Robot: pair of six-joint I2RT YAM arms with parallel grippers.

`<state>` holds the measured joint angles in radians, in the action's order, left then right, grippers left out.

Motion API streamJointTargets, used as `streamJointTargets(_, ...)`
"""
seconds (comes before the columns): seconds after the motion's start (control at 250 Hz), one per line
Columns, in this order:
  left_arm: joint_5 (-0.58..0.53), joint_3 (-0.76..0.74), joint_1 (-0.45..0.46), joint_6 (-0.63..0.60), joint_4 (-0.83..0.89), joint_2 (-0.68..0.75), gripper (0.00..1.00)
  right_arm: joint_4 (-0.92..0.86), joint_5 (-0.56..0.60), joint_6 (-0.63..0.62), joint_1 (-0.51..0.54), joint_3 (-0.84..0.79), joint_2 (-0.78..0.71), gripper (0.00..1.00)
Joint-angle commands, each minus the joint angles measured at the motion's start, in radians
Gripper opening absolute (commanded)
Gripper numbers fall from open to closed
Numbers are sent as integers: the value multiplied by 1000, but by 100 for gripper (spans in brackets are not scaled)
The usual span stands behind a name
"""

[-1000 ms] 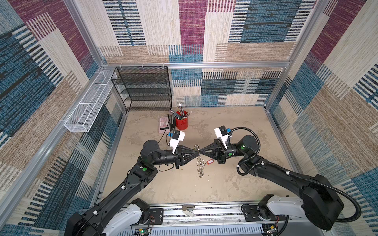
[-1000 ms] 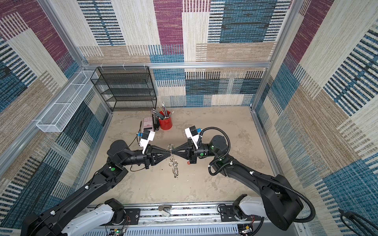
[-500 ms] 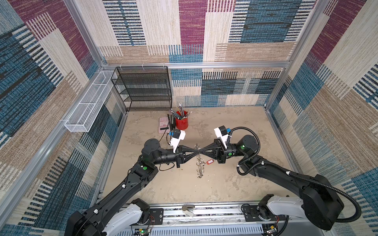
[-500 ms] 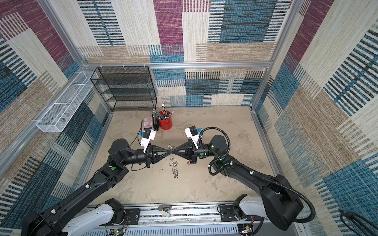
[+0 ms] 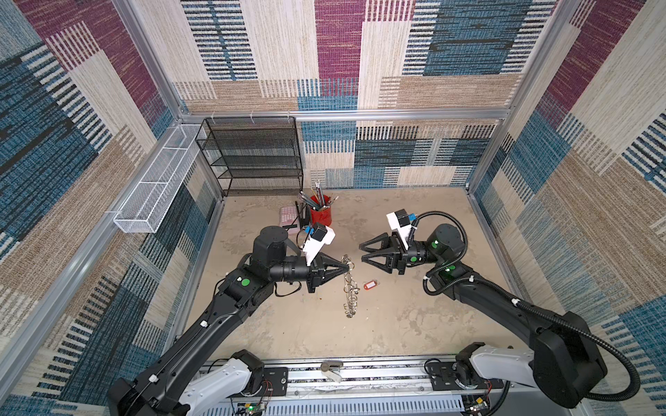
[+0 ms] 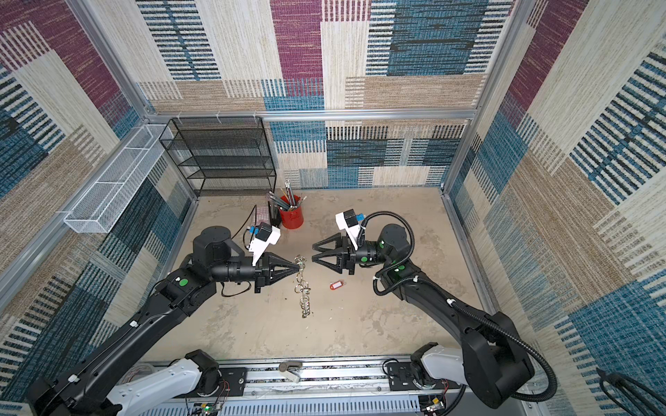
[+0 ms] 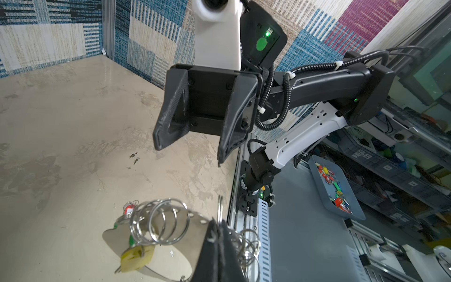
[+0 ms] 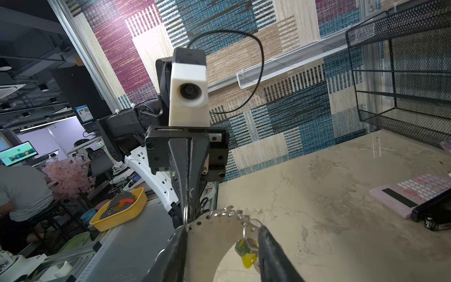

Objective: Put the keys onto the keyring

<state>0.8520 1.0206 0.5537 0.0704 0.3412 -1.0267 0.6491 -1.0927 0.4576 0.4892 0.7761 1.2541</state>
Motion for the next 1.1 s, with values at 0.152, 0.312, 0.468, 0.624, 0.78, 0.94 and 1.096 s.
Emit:
streamJointTargets(0.152, -20, 199, 2, -252, 408, -89, 0, -80, -64, -64, 16, 12, 1, 55)
streamJointTargets(0.312, -33, 272, 3, -294, 490, -136, 0, -111, -59, -95, 50, 18, 3, 56)
streamJointTargets(0.468, -45, 351, 8, -323, 567, -194, 0, -117, -57, -109, 71, 22, 16, 54)
streamJointTargets(0.624, -66, 418, 21, -342, 622, -244, 0, -136, -53, -130, 88, 33, 30, 46)
streamJointTargets(0.78, -95, 462, 37, -357, 664, -281, 0, -136, -49, -134, 93, 35, 30, 39)
streamJointTargets(0.94, -115, 485, 48, -360, 679, -298, 0, -145, -44, -142, 94, 32, 28, 34)
streamJointTargets(1.096, -123, 503, 51, -359, 681, -307, 0, -156, -36, -153, 94, 33, 30, 26)
